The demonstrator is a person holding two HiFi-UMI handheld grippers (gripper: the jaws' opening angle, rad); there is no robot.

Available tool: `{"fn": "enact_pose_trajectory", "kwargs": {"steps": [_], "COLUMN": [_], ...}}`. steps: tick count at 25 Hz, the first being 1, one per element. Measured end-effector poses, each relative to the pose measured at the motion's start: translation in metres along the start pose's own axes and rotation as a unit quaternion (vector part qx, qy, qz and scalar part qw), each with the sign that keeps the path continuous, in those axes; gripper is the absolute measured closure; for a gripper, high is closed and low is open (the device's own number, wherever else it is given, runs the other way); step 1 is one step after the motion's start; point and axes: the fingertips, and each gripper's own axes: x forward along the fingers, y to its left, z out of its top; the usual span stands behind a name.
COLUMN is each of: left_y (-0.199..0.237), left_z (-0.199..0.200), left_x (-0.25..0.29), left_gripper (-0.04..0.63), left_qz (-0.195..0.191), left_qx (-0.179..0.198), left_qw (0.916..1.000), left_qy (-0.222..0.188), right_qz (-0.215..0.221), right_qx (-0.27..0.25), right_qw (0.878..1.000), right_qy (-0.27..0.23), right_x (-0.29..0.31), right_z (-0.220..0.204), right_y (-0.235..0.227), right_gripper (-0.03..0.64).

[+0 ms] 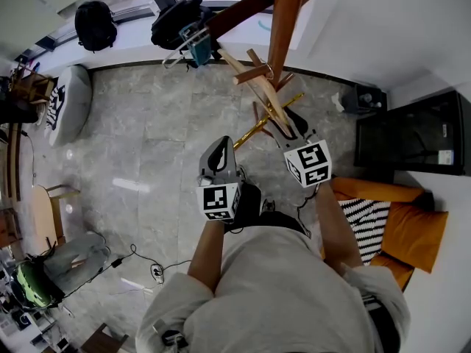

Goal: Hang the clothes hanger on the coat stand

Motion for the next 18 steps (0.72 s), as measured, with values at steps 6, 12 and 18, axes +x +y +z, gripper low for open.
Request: {"fn": "enact_pose_trajectory", "kwargs": {"steps": [6,12,18], "left_y": [-0.007,-0.024,-0.05], "left_z": [0.006,0.013,0.022], "left_x": [-0.004,-0.005,-0.012], "left_gripper": [0.586,0.586,0.586], "left_qz": [-0.007,-0.021,-0.036], "left_qx": [0.003,0.008,0.017], "left_qw": [0.9999,0.9995,0.9987], "left_qy": [-0.01,-0.021,-0.033], "right_qz": [-0.021,-0.067,-0.126], "right_qx": [-0.006,0.002,0.029], "right_qw": [0.999,0.996,0.987], "right_qy": [-0.031,-0.065,-0.092], "right_x": [-0.022,-0.063,-0.121], "right_z": [0.014,0.023,0.009], "right_y": [-0.003,-0.021,-0.037], "right_gripper": [0.396,0.396,0.508]}}
